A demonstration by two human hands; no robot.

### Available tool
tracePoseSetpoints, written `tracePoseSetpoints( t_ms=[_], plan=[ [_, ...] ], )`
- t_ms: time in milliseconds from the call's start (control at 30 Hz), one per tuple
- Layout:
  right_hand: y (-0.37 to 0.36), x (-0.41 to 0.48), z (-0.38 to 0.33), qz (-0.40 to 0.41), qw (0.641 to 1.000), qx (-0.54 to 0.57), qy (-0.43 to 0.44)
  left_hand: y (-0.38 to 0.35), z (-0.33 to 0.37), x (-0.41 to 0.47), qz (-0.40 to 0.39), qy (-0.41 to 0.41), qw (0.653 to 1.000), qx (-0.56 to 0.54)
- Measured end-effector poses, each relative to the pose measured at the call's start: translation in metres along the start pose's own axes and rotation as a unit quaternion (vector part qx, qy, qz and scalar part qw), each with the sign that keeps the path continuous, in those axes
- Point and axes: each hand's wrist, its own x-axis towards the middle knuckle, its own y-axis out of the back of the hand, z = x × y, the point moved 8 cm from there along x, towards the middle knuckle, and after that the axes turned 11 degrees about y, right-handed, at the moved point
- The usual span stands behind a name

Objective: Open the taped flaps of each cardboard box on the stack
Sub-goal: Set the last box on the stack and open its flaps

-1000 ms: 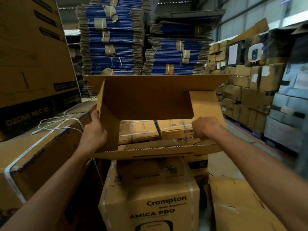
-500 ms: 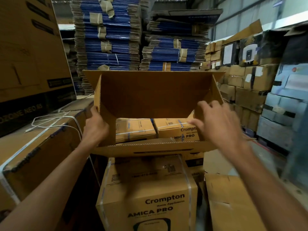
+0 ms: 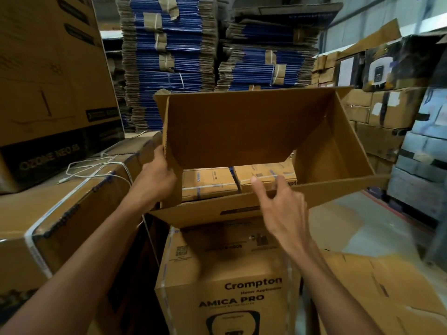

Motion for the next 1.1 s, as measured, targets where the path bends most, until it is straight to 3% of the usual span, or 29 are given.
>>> tracePoseSetpoints(
  t_ms=[233, 433, 567, 700, 867, 933, 1000, 1100],
  plan=[
    [0.021, 0.078, 0.016, -0.002, 0.999, -0.022, -0.042, -0.023, 0.046, -0.027, -0.146, -0.032, 0.988, 0.034],
    [0.004, 0.117, 0.003, -0.072, 0.993, 0.086, -0.04, -0.074, 0.081, -0.038, -0.297, -0.035, 0.941, 0.157],
    [-0.016, 0.116, 0.008, -0.104, 0.974, 0.18, -0.092, -0.086, 0.103, -0.042, -0.298, -0.042, 0.947, 0.114],
    [-0.022, 0.126, 0.025, -0.075, 0.957, 0.255, -0.113, -0.098, 0.095, -0.044, -0.364, -0.034, 0.93, 0.041],
    [-0.018, 0.136, 0.04, -0.082, 0.957, 0.251, -0.12, -0.119, 0.059, -0.082, -0.412, -0.146, 0.9, 0.008],
    [-0.018, 0.136, 0.041, -0.086, 0.955, 0.255, -0.125, -0.13, 0.037, -0.085, -0.351, -0.185, 0.909, 0.129],
    [-0.025, 0.138, 0.042, -0.092, 0.948, 0.276, -0.131, -0.134, 0.02, -0.069, -0.228, -0.187, 0.923, 0.247],
    [-0.04, 0.133, 0.04, -0.095, 0.936, 0.315, -0.128, -0.134, 0.009, -0.053, -0.134, -0.129, 0.955, 0.233]
  ],
)
